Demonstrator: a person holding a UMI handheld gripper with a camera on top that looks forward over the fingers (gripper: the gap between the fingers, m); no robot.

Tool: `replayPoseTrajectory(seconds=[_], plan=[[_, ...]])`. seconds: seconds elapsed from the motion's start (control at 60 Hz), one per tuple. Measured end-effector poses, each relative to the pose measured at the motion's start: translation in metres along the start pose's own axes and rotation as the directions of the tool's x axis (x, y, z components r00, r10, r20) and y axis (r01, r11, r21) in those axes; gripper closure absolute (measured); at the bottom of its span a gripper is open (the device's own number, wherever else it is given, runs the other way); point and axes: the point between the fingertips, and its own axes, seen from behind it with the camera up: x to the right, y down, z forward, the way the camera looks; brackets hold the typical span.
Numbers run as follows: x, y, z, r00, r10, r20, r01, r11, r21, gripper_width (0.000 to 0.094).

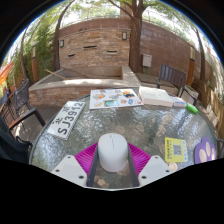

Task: Arrange mouse

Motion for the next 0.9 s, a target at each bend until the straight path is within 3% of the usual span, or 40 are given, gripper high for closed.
replayPoseTrajectory(seconds=[0.183, 0.3, 0.417, 0.5, 0.583, 0.65, 0.733, 0.817, 0.9], plan=[[0.001, 0.003, -0.016, 0.999, -0.043, 0.016, 0.043, 0.999, -0.008, 0.0561], [-0.007, -0.012, -0.032, 0.998, -0.024, 0.061, 0.024, 1.000, 0.011, 0.0593], [-0.012, -0.079, -0.077, 0.991, -0.039, 0.131, 0.017, 0.987, 0.162, 0.0601], [0.013, -0.152, -0.158, 0.985, -0.015, 0.172, -0.037, 0.955, 0.294, 0.0600], [0.071, -0.183, -0.196, 0.986, 0.017, 0.166, -0.081, 0.919, 0.385, 0.0601], [0.136, -0.186, -0.218, 0.992, 0.052, 0.119, -0.096, 0.910, 0.403, 0.0603], [0.227, -0.155, -0.224, 0.994, 0.103, 0.036, -0.109, 0.933, 0.344, 0.0603], [0.300, -0.073, -0.195, 0.990, 0.130, -0.052, -0.116, 0.969, 0.217, 0.0604], [0.342, 0.005, -0.162, 0.988, 0.126, -0.087, -0.118, 0.989, 0.085, 0.0602]])
